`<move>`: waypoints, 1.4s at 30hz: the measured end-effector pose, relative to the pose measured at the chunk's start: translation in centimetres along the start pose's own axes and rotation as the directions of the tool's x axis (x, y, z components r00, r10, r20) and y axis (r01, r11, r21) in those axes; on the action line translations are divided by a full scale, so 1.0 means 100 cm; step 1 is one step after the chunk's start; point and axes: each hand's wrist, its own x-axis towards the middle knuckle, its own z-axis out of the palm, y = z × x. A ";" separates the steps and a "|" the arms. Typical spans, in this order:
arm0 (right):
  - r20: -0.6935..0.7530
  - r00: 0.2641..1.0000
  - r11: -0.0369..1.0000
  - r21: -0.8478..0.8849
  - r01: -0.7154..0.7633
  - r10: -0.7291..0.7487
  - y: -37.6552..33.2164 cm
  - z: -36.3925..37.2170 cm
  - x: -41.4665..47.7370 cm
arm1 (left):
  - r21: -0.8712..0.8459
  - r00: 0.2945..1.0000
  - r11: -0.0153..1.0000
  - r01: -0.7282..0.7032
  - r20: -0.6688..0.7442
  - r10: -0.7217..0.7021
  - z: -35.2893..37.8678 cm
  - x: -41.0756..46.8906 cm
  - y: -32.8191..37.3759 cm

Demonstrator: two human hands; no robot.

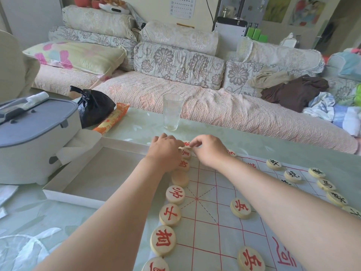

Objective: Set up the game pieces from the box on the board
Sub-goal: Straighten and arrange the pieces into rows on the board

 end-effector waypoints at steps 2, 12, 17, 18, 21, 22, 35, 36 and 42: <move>0.003 1.000 0.998 -0.060 0.029 -0.029 0.002 -0.006 0.008 | -0.079 0.999 0.996 0.038 -0.019 -0.040 -0.004 0.008 -0.002; 0.405 0.899 0.856 -0.395 0.334 -0.165 -0.005 -0.007 0.059 | -0.017 0.984 0.991 0.133 0.122 -0.130 0.008 0.056 -0.003; 0.460 0.874 0.847 -0.391 0.360 -0.160 -0.002 -0.002 0.072 | -0.033 0.977 0.979 0.201 0.075 -0.198 0.012 0.061 -0.016; 0.456 0.876 0.848 -0.391 0.359 -0.160 -0.001 -0.001 0.073 | -0.047 0.980 0.979 0.196 0.055 -0.194 0.012 0.061 -0.017; 0.415 0.896 0.860 -0.386 0.333 -0.160 0.001 -0.001 0.075 | -0.120 0.983 0.975 0.185 0.023 -0.183 0.009 0.059 -0.017; 0.382 0.909 0.871 -0.375 0.318 -0.167 0.001 -0.002 0.074 | -0.140 0.983 0.973 0.186 0.018 -0.185 0.008 0.059 -0.016; -0.050 0.977 0.977 0.023 0.210 -0.209 -0.009 -0.021 0.045 | -0.914 0.919 0.312 0.260 0.135 -0.369 -0.009 0.053 -0.002; -0.036 0.970 0.971 0.013 0.241 -0.240 -0.009 -0.022 0.045 | -0.910 0.923 0.332 0.249 0.119 -0.367 -0.010 0.053 -0.005; 0.017 0.931 0.931 0.021 0.363 -0.364 -0.009 -0.021 0.043 | -0.893 0.940 0.379 0.243 0.121 -0.318 -0.016 0.050 -0.009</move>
